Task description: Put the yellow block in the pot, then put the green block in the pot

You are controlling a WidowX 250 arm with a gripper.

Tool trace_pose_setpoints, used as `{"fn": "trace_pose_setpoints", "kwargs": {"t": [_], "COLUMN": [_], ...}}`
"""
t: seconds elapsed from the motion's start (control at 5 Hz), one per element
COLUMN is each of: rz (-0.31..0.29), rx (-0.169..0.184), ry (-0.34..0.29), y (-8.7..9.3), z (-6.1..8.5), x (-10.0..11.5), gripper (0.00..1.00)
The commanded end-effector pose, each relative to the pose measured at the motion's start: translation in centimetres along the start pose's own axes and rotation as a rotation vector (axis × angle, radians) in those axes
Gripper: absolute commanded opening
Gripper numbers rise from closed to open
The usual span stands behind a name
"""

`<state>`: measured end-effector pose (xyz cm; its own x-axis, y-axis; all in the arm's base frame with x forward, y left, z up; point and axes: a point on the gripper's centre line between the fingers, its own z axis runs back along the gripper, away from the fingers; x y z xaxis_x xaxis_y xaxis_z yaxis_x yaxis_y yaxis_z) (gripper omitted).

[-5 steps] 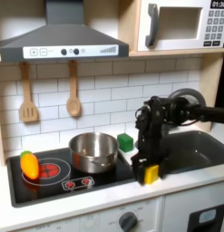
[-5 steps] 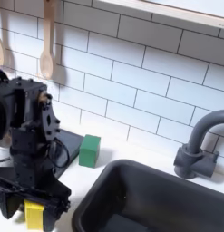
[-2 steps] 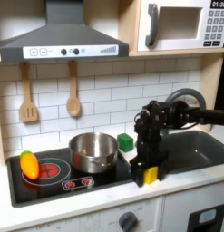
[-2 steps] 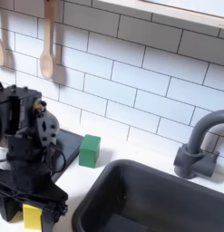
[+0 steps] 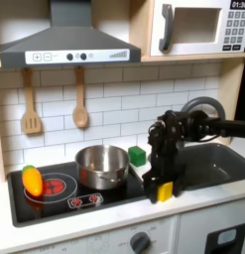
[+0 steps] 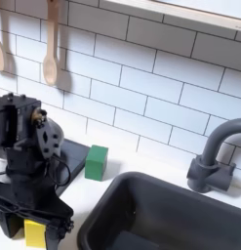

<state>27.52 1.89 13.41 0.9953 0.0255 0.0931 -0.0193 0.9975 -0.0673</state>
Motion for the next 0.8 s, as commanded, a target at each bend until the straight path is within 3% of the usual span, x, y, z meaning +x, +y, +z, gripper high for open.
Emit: {"fn": "trace_pose_setpoints", "kwargs": {"t": [0.0,0.6], "rz": [-0.017,-0.009], "rx": [-0.008,-0.011], "ry": [-0.022,-0.024], "y": [-0.16,-0.19], "z": [0.12,-0.07], "x": [0.14,0.31], "gripper": [1.0,1.0]}}
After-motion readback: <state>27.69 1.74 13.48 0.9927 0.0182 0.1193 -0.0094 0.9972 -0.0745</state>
